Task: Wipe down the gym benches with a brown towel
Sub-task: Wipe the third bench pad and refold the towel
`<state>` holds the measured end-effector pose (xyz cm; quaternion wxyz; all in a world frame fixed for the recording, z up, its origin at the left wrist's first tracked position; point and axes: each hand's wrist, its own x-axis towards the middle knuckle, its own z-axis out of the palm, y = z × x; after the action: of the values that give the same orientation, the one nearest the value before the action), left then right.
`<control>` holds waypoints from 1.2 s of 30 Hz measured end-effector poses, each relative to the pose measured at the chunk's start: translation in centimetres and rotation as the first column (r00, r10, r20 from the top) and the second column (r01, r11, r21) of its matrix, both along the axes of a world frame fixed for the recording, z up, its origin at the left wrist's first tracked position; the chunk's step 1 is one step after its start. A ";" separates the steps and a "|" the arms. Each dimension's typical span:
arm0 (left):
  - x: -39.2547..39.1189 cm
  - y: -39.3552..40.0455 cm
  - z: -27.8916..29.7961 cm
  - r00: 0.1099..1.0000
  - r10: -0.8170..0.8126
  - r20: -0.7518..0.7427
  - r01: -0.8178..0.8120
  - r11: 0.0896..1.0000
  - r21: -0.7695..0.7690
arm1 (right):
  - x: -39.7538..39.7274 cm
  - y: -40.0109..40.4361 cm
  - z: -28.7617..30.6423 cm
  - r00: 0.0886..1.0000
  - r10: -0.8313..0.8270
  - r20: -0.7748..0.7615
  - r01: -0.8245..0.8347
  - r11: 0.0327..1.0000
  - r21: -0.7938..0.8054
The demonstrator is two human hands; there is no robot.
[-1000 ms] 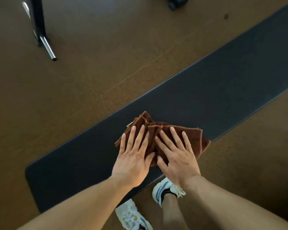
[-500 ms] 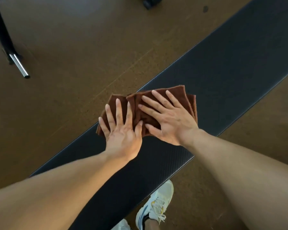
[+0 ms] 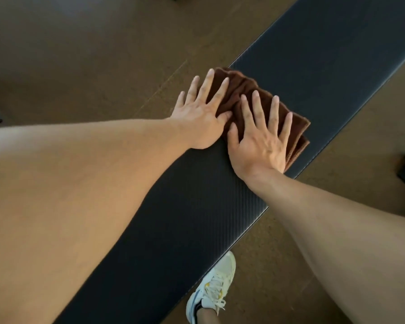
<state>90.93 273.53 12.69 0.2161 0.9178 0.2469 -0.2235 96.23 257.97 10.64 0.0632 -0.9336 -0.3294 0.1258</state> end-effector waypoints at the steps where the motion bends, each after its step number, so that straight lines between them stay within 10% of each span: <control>1: -0.6 -0.3 0.0 1.000 -0.006 0.020 0.006 1.000 0.009 | -0.2 -0.1 0.1 1.000 0.014 -0.008 -0.014 1.000 -0.008; 25: -52.7 -10.1 1.2 0.988 0.129 0.088 -0.126 0.991 -0.044 | -46.2 -7.4 1.1 0.927 0.337 -0.165 -0.350 0.935 -0.052; 36: -55.7 -9.9 0.6 0.936 0.348 -0.040 -0.350 0.936 -0.045 | -42.9 -3.5 0.2 0.582 0.810 -0.070 -0.813 0.580 -0.042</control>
<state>35.18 263.66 13.30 0.2719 0.8500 0.4034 -0.2021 53.37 254.50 10.83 -0.0268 -0.6787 -0.7135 0.1723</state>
